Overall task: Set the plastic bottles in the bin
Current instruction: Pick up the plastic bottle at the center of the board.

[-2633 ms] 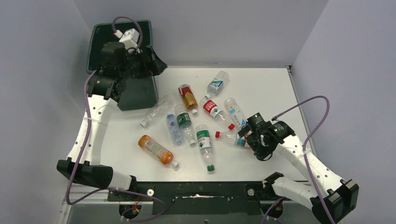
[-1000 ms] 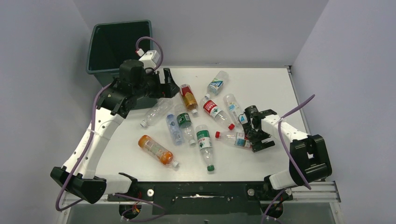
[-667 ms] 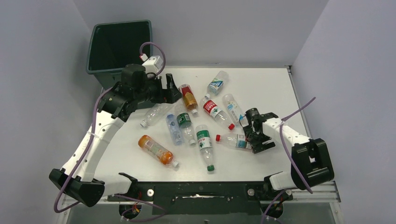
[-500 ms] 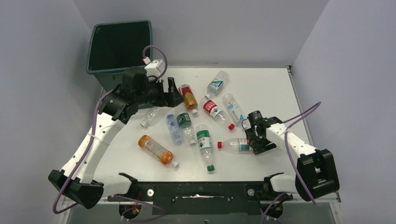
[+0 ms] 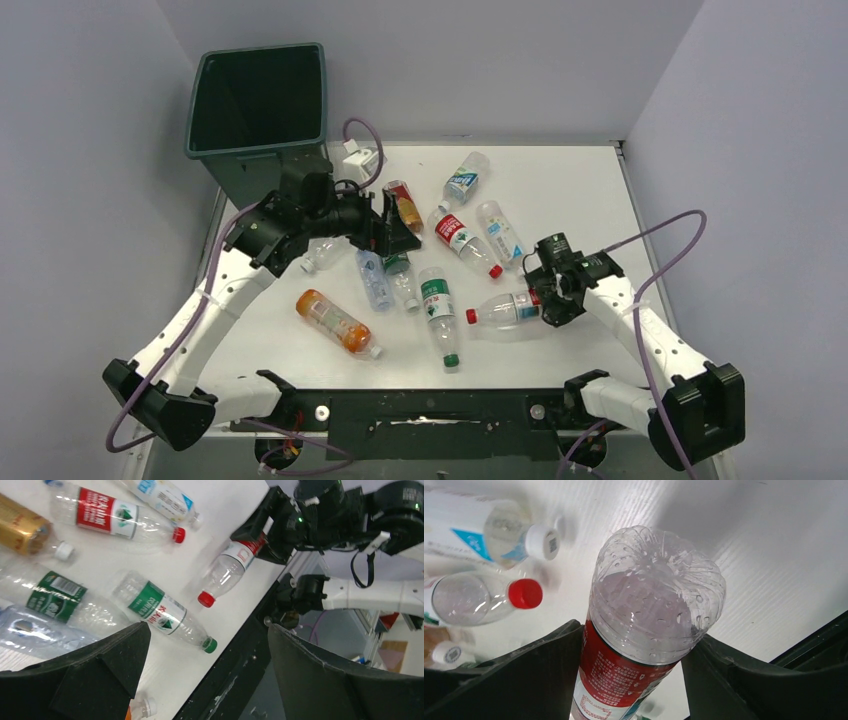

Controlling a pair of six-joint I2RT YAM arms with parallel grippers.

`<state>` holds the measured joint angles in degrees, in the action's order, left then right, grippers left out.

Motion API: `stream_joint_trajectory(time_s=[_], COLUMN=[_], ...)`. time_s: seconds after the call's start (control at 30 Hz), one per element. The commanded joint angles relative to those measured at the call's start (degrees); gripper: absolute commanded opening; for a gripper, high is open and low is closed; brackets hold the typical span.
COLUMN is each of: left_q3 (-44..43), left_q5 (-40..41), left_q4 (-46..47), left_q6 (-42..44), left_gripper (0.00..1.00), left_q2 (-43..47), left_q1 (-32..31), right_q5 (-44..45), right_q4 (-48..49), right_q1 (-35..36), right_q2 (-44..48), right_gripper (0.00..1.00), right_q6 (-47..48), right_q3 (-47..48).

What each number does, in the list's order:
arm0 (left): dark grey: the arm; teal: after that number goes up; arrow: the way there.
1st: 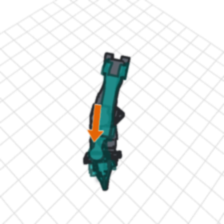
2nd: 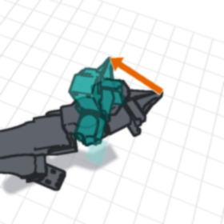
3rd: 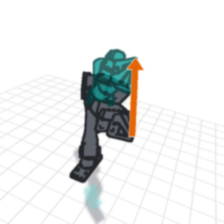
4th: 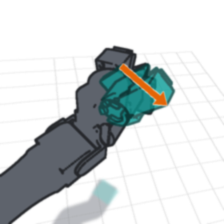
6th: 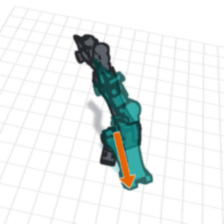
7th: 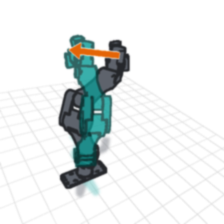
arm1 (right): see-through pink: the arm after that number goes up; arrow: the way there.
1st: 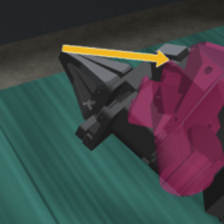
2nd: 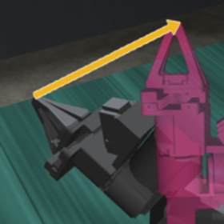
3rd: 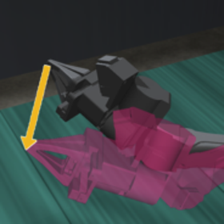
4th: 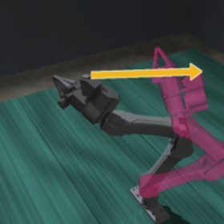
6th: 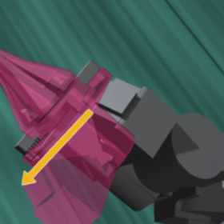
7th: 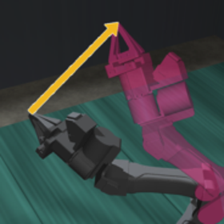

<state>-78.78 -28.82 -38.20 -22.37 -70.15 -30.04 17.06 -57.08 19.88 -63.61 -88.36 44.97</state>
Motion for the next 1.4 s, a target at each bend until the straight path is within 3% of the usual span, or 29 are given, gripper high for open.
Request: stream_joint_trajectory(time_s=[0.0, 0.3, 0.57, 1.0, 1.37], left_q3=[-0.53, 1.75, 4.18, 4.14, 3.97], left_q5=[-1.56, -0.36, 1.64, 13.82, 21.31], left_q4=[3.56, 6.99, 10.44, 10.47, 9.68], left_q6=[3.98, 3.59, 2.11, 2.68, 2.51], left_gripper=[0.89, 0.89, 0.9, 0.9, 0.9], left_q2=[1.71, -0.66, -2.73, -5.85, -6.38], left_q1=[-5.42, -15.44, -20.28, -28.34, -31.71], right_q5=[2.41, 4.13, -2.29, -11.23, -10.6], right_q4=[-2.98, -3.15, 4.47, 11.72, 13.26], right_q1=[2.44, 9.51, 11.71, 15.24, 22.94], right_q2=[1.27, -0.45, 0.94, -1.03, -2.85], right_gripper=[0.51, 0.49, 0.48, 0.48, 0.47], right_q6=[6.33, 15.79, 23.32, 24.43, 22.17], right_q3=[6.62, 16.55, 18.6, 24.56, 28.0])
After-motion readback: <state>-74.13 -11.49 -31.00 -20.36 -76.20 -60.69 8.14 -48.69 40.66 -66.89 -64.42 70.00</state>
